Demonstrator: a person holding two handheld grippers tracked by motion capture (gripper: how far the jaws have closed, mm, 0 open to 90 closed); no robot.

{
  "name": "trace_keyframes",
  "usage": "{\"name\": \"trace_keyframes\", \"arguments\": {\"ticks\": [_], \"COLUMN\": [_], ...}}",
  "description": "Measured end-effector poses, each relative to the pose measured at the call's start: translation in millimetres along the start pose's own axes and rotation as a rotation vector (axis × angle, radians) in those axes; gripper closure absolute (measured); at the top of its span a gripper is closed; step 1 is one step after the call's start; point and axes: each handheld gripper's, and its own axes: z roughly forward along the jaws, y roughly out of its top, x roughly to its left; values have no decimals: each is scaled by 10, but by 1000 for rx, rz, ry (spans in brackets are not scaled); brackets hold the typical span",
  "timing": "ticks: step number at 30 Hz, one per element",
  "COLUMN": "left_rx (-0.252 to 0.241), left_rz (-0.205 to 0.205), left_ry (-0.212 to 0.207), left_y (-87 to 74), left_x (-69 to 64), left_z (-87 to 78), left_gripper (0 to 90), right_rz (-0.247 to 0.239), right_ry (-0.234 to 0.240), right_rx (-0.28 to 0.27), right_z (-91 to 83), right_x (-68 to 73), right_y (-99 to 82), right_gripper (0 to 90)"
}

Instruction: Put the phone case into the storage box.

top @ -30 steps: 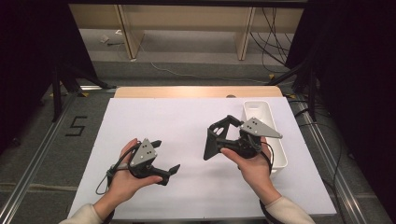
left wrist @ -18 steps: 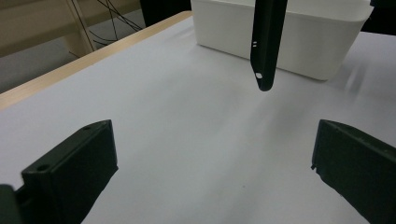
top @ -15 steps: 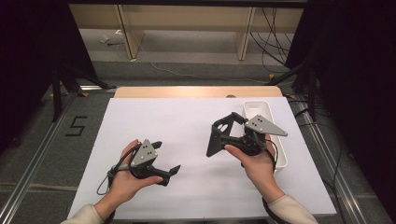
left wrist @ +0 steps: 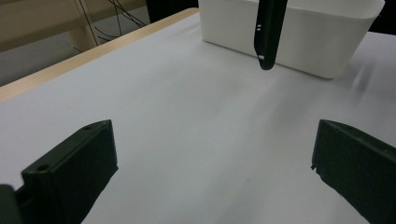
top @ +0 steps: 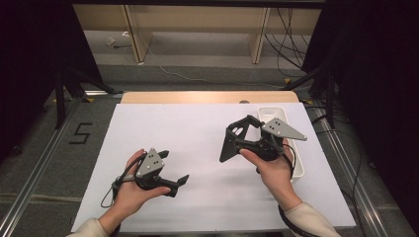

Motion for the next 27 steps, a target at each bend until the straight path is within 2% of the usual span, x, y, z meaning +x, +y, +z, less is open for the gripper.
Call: {"name": "trace_keyframes", "arguments": {"ticks": [11,27], "left_rx": [-1,-8], "left_rz": [2,1], "left_ry": [9,1], "left_y": [-6,-20], "left_x": [7,6], "left_z": [-11,-28], "left_gripper": [0,0], "right_rz": [-5,4], "right_ry": [-33,-97], "right_rx": [-34,-100], "right_z": [-50,-179], "right_x": [-118,-324], "right_y": [122,329], "right_gripper": [158,158]}}
